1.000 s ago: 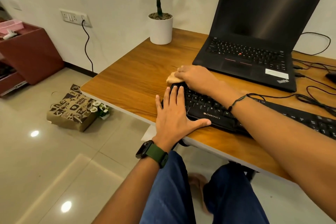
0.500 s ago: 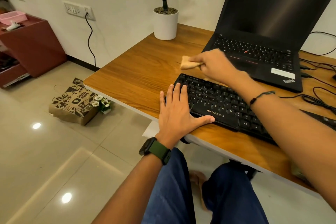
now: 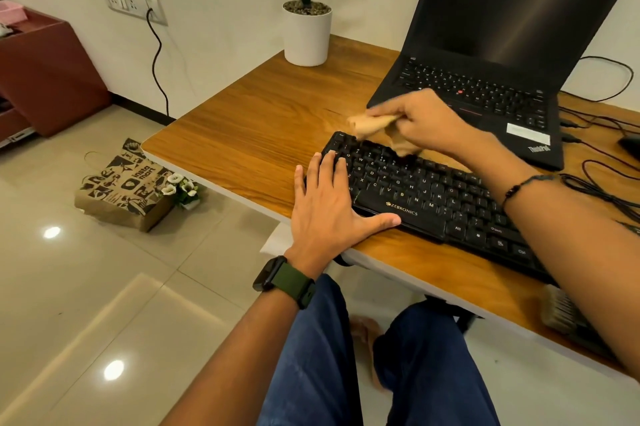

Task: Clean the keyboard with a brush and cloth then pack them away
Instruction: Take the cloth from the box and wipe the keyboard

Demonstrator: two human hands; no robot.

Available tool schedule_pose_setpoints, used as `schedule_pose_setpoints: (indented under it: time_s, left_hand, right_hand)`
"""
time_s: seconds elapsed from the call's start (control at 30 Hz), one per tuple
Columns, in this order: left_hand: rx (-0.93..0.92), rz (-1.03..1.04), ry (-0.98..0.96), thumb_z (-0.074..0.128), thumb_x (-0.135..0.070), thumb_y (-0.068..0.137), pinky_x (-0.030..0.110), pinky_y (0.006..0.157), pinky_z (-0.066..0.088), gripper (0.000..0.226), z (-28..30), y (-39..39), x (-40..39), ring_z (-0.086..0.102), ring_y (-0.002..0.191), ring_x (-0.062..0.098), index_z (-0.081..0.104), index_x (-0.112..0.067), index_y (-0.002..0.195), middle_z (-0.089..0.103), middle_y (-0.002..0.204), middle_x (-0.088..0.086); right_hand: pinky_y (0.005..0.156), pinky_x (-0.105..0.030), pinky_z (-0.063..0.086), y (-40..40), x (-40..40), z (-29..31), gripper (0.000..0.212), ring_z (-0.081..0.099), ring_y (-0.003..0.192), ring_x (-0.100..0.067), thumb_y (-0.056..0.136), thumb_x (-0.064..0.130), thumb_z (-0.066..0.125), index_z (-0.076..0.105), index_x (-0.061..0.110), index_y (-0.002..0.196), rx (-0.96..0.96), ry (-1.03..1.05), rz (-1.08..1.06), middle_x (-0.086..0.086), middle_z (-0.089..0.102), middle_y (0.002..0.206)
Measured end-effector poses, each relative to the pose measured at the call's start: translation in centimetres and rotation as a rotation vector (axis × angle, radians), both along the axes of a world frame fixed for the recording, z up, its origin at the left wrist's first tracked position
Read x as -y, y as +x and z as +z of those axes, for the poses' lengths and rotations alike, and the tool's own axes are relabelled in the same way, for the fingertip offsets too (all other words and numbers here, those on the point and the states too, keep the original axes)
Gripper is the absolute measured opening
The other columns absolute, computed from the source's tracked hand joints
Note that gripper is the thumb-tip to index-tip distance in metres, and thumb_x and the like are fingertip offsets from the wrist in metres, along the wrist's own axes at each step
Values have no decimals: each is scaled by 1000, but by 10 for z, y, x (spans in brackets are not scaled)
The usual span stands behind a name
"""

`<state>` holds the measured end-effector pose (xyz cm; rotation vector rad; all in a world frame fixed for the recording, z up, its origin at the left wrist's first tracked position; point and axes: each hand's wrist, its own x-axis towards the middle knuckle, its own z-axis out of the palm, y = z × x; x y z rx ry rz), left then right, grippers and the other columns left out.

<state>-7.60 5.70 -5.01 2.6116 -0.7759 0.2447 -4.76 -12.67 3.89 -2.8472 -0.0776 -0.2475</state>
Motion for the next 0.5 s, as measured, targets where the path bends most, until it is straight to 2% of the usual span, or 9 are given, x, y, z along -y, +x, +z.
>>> schedule_pose_setpoints:
  time_s: [0.07, 0.13, 0.23, 0.33, 0.4, 0.47, 0.5]
  left_hand:
    - [-3, -3, -1, 15, -92, 47, 43, 115, -4, 129, 0, 0, 0, 2, 143, 22, 20, -9, 145, 13, 155, 7]
    - [-3, -3, 6, 15, -92, 46, 43, 115, -4, 129, 1, 0, 0, 2, 143, 22, 20, -9, 145, 14, 154, 8]
    - [-9, 1, 0, 15, -92, 46, 43, 115, -4, 129, 1, 0, 0, 3, 143, 22, 21, -8, 144, 15, 154, 8]
    - [-14, 0, -7, 15, -92, 46, 42, 115, -4, 130, 1, 0, 0, 3, 143, 22, 22, -8, 144, 15, 154, 7]
    - [-6, 2, -10, 16, -92, 46, 43, 115, -2, 129, 1, -1, 1, 5, 143, 23, 23, -8, 144, 16, 154, 8]
    - [-9, 1, -8, 16, -92, 46, 42, 115, -2, 129, 1, -1, 1, 5, 143, 23, 23, -8, 144, 16, 154, 8]
    - [-6, -1, -9, 16, -92, 46, 42, 115, -2, 129, 1, -1, 0, 4, 143, 23, 23, -8, 144, 16, 154, 8]
  right_hand:
    - [88, -27, 48, 14, -15, -4, 43, 61, 103, -21, 88, -3, 45, 58, 14, 125, 87, -9, -33, -9, 62, 122]
    - [93, -33, 46, 22, -30, -15, 45, 59, 108, -25, 87, -3, 46, 57, 14, 126, 20, -99, 50, -9, 60, 127]
    - [102, -35, 38, 16, -32, -31, 54, 48, 124, -24, 80, -10, 45, 55, 12, 128, -102, -233, 151, -9, 54, 134]
    - [111, -33, 29, -8, -9, -29, 58, 42, 130, -19, 78, -14, 46, 52, 11, 129, -99, -161, 161, -7, 51, 136]
    - [112, -32, 28, -25, 10, -23, 57, 44, 129, -19, 77, -15, 46, 55, 12, 127, -147, -154, 164, -5, 53, 134]
    - [107, -34, 37, -39, 23, -13, 54, 51, 122, -20, 78, -15, 48, 60, 14, 122, -207, -138, 156, -5, 58, 129]
    - [100, -31, 43, -41, 26, -8, 52, 56, 116, -20, 78, -14, 49, 63, 15, 119, -214, -117, 134, -5, 61, 124]
